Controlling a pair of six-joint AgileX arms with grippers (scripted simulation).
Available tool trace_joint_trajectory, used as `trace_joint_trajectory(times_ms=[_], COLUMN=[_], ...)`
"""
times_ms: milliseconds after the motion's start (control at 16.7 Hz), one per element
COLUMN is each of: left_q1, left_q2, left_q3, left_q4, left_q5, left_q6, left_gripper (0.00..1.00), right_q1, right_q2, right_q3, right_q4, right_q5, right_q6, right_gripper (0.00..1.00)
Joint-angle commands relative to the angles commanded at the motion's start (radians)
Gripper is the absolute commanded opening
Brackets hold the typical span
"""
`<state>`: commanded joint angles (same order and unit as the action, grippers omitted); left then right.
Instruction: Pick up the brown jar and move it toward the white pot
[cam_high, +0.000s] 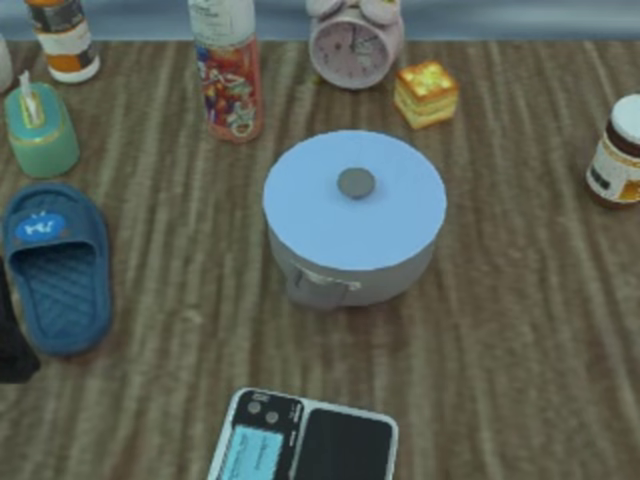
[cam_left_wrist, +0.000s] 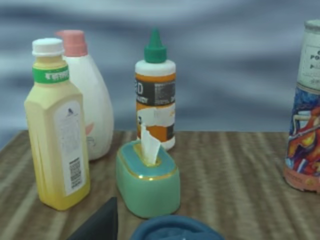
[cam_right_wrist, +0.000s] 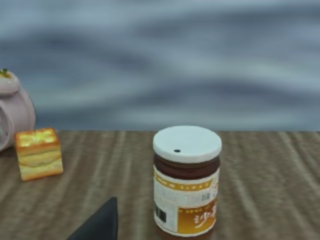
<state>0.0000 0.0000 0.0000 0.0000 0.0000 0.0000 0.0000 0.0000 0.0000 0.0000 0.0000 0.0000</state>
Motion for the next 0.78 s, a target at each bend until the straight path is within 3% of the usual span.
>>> trace_joint_trajectory(times_ms=[360,780], left_q1=[0.000,0.000], left_q2=[0.000,0.000], left_q3=[0.000,0.000], left_q4=[0.000,0.000], left_q5=[0.000,0.000], left_q6=[0.000,0.000], left_gripper=[1.00,1.00], right_q1=[0.004,-0.003], right_q2=[0.082,0.537], right_q3=[0.095,0.591], right_q4=[-0.051,-0.351], right_q5=[-0.004,0.002], right_q6=[-0.007,-0.051], right_gripper=[1.00,1.00])
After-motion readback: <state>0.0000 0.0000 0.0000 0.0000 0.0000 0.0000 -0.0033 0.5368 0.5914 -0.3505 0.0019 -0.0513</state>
